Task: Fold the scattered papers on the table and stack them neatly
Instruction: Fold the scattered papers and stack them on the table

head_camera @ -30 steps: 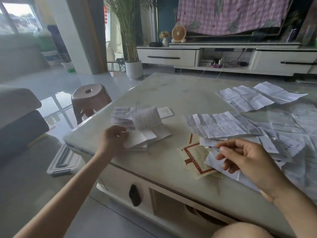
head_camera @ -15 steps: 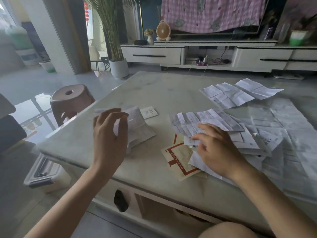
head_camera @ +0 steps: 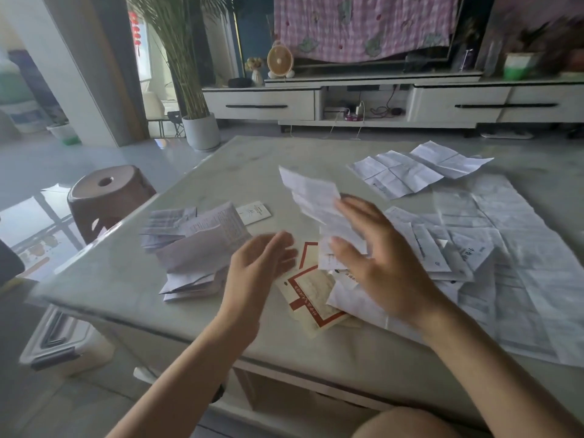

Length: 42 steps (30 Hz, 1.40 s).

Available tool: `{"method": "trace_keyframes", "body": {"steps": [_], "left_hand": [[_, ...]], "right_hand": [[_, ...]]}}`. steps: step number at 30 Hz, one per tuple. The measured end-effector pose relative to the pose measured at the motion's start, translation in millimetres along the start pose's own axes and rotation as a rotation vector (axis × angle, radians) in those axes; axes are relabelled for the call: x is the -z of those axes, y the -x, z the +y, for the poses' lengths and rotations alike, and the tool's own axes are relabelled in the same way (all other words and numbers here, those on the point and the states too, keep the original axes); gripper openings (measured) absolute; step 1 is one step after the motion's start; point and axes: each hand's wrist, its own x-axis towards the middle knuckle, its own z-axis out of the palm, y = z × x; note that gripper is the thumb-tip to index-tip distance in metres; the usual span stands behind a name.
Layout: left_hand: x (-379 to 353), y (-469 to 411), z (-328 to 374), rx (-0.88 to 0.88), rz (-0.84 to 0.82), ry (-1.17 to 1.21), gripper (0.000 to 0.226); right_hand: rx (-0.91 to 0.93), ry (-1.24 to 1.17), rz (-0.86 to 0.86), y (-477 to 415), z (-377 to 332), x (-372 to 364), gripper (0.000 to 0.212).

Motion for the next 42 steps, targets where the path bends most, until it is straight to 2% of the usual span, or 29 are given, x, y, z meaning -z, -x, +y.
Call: {"method": "trace_keyframes", "body": {"steps": [2, 4, 6, 7, 9, 12, 15, 17, 19, 22, 25, 32, 34, 42], "left_hand": [[-9.4, -3.4, 2.2, 0.25, -0.136, 0.232, 0.06], [-16.1, -6.6, 5.7, 0.394, -0.258, 0.391, 0.098], [-20.2, -9.6, 10.7, 0.439, -0.377, 0.485, 0.114], [-24.6, -9.2, 16.8, 0.493, -0.418, 0.529, 0.109], [-31.7, -8.6, 19.8, 0.395, -0.488, 0.52, 0.094], [-38.6, -6.3, 16.2, 0.307, -0.43, 0.594, 0.05], [-38.8, -4.7, 13.1, 0.225, -0.269, 0.461, 0.026], [-35.3, -3.7, 10.7, 0.216, -0.246, 0.361, 0.019], [-32.1, 0.6, 10.1, 0.261, -0.274, 0.246, 0.015], [-30.4, 5.4, 11.3, 0.267, -0.389, 0.168, 0.024], [-31.8, 7.9, 10.3, 0.248, -0.471, 0.096, 0.021], [-29.9, 7.4, 12.4, 0.215, -0.435, 0.082, 0.022], [-27.7, 7.2, 13.3, 0.202, -0.421, 0.081, 0.016], [-22.3, 7.6, 15.5, 0.142, -0.355, 0.009, 0.025]], "right_hand": [[-0.074, -0.325, 0.067, 9.1, -13.0, 11.2, 0.053], [-0.122, -0.644, 0.116, 17.8, -21.7, 21.2, 0.049], [-0.192, -0.902, 0.144, 23.3, -23.3, 27.4, 0.047], [-0.255, -0.971, 0.166, 25.3, -22.1, 28.5, 0.045], [-0.405, -1.001, 0.204, 25.9, -14.8, 24.5, 0.035], [-0.533, -0.888, 0.207, 26.1, -5.0, 15.3, 0.022], [-0.492, -0.529, 0.269, 26.2, 1.4, 12.2, 0.018], [-0.417, -0.265, 0.365, 25.5, 5.4, 16.3, 0.014], [-0.401, -0.209, 0.386, 24.1, 9.3, 23.2, 0.02], [-0.495, -0.422, 0.264, 22.3, 11.1, 32.8, 0.032], [-0.576, -0.567, 0.143, 22.9, 11.7, 36.8, 0.029], [-0.509, -0.543, 0.157, 23.1, 11.4, 36.8, 0.007], [-0.51, -0.545, 0.164, 23.2, 12.1, 37.5, 0.007], [-0.519, -0.535, 0.111, 22.8, 13.0, 38.1, 0.018]]}}
